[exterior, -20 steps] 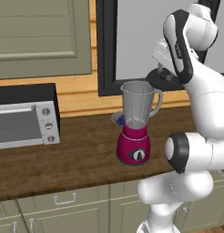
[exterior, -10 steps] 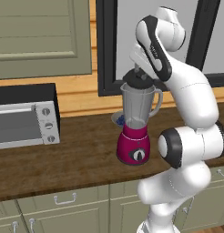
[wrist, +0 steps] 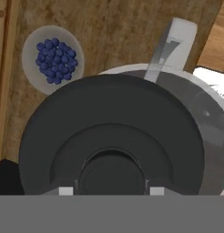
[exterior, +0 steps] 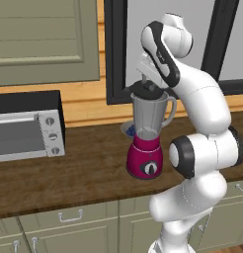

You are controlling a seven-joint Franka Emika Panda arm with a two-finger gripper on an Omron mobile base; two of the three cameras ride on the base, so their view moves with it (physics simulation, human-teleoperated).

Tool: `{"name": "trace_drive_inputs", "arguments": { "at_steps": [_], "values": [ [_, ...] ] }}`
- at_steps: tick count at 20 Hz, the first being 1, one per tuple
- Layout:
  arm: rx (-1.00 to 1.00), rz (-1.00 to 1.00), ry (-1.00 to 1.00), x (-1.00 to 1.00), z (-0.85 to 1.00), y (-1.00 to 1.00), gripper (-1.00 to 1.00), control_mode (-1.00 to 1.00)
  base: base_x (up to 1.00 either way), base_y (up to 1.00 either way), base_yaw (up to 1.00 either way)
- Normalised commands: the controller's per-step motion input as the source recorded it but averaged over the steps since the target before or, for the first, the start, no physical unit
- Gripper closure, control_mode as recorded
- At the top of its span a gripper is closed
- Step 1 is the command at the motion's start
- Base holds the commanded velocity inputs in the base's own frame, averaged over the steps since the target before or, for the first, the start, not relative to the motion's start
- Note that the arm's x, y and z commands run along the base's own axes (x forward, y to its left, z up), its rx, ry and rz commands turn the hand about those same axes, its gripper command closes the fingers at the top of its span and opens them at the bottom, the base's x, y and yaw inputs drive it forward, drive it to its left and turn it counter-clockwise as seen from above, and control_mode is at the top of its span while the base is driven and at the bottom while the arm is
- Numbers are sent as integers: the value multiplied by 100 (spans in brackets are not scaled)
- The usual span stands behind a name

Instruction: Close the lid blender by securely placing the lid on top.

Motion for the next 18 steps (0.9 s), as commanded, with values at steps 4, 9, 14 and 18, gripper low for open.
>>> {"name": "trace_drive_inputs", "arguments": {
  "at_steps": [4, 9, 14, 18],
  "values": [
    [0, 5, 4, 0, -2, -17, 100, -100, 0, 0, 0],
    [0, 6, 10, -12, 8, -2, 100, -100, 0, 0, 0],
    [0, 7, 9, -27, 0, -8, 100, -100, 0, 0, 0],
    [0, 4, 4, -39, -11, -3, 100, -100, 0, 0, 0]
  ]
}}
